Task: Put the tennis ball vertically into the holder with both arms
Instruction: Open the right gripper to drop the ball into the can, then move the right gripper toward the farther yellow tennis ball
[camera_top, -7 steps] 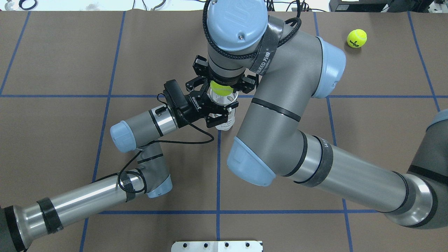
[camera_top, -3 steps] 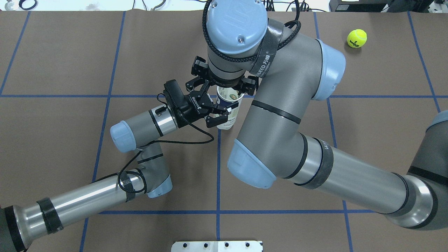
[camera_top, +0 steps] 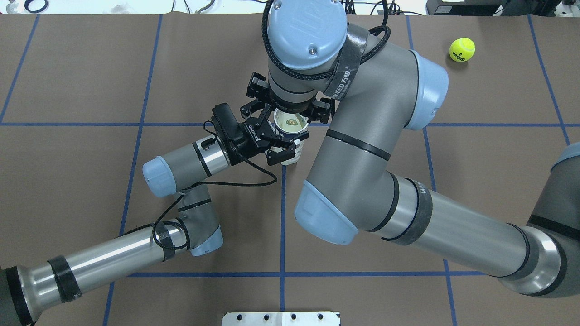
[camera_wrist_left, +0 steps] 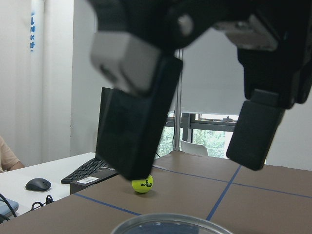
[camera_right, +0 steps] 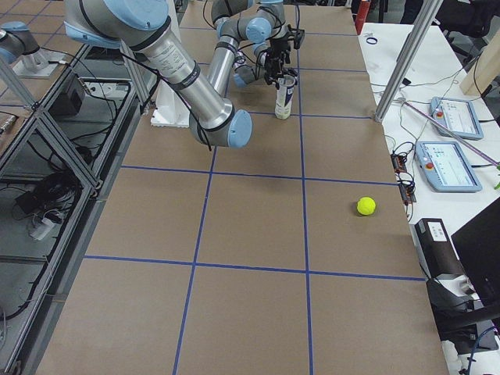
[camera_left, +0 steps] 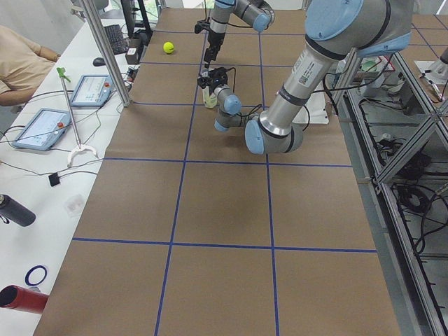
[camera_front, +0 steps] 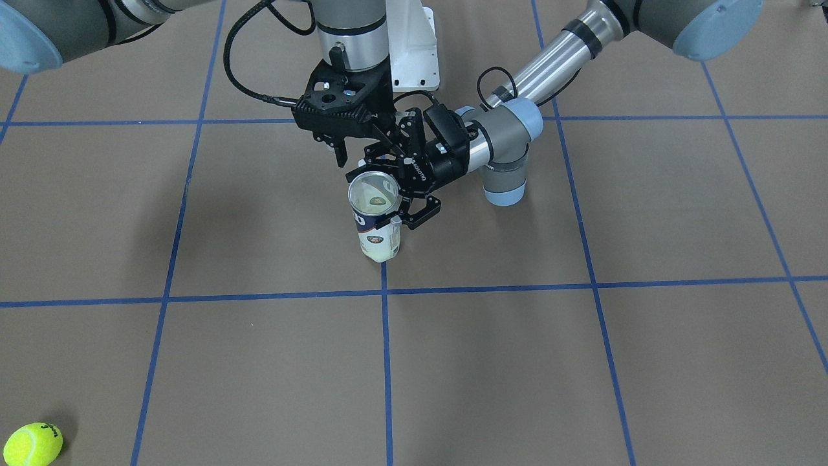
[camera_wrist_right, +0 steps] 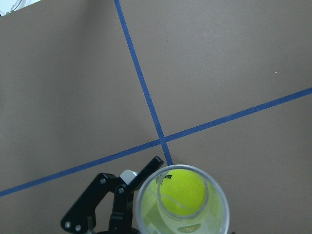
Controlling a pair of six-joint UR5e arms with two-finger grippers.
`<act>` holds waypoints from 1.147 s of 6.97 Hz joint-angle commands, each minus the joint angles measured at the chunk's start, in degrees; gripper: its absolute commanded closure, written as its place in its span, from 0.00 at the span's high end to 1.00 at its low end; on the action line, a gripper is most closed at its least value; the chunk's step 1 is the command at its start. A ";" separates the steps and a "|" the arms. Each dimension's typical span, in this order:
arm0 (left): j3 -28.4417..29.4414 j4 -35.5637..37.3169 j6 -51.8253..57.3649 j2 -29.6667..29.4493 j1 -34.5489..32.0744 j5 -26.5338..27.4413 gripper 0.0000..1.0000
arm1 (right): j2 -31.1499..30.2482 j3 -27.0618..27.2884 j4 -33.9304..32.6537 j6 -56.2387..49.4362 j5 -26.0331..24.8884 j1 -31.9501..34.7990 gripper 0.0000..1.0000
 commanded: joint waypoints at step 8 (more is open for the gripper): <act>-0.18 -0.09 3.60 0.00 -0.09 0.09 0.88 | -17.08 -1.24 6.49 -39.81 16.19 24.87 0.99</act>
